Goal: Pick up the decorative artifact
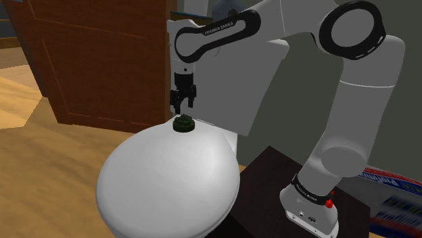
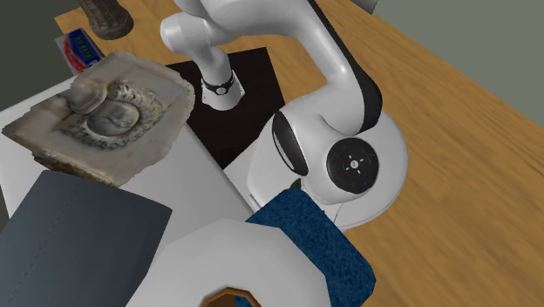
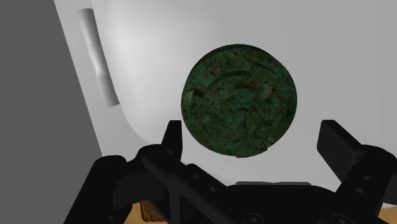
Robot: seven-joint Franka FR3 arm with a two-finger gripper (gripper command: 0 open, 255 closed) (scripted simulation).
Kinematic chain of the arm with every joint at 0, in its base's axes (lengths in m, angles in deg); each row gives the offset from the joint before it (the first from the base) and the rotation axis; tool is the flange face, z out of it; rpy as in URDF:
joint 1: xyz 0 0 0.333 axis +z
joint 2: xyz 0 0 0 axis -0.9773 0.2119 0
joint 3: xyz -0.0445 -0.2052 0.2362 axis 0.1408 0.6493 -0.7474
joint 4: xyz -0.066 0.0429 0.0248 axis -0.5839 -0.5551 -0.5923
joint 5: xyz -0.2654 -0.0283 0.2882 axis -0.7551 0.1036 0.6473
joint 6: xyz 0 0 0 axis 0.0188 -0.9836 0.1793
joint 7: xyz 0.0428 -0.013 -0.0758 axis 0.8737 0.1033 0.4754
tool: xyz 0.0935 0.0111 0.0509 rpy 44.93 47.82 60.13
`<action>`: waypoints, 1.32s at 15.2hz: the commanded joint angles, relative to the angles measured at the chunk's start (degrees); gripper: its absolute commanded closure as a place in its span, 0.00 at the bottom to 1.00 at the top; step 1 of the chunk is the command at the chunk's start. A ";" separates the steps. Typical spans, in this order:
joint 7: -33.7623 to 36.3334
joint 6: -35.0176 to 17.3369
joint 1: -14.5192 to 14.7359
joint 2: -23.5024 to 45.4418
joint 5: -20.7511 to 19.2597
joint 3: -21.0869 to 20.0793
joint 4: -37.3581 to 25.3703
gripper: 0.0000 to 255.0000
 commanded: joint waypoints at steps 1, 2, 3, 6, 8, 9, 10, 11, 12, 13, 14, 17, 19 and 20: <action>0.05 -1.22 0.09 0.90 -0.15 0.01 0.32 0.00; 0.05 -1.90 0.11 1.21 -0.20 0.03 0.70 0.00; 0.05 -2.58 0.13 1.53 -0.26 0.05 1.07 0.00; 0.05 -2.97 0.14 1.71 -0.29 0.06 1.28 0.00; 0.04 -2.93 0.13 1.71 -0.29 0.06 1.24 1.00; 0.02 -2.95 0.13 1.69 -0.29 0.07 1.27 1.00; 0.04 -2.94 0.13 1.70 -0.29 0.06 1.26 1.00; 0.04 -2.93 0.14 1.69 -0.29 0.06 1.25 1.00; 0.05 -2.93 0.14 1.68 -0.29 0.06 1.26 1.00; 0.05 -2.92 0.14 1.66 -0.28 0.06 1.27 1.00; 0.06 -2.95 0.15 1.67 -0.28 0.05 1.30 1.00; 0.05 -2.30 0.12 1.39 -0.23 0.04 0.92 1.00; 0.05 -0.93 0.08 0.76 -0.12 0.01 0.17 1.00; 0.06 -0.24 0.07 0.47 -0.07 -0.01 -0.23 1.00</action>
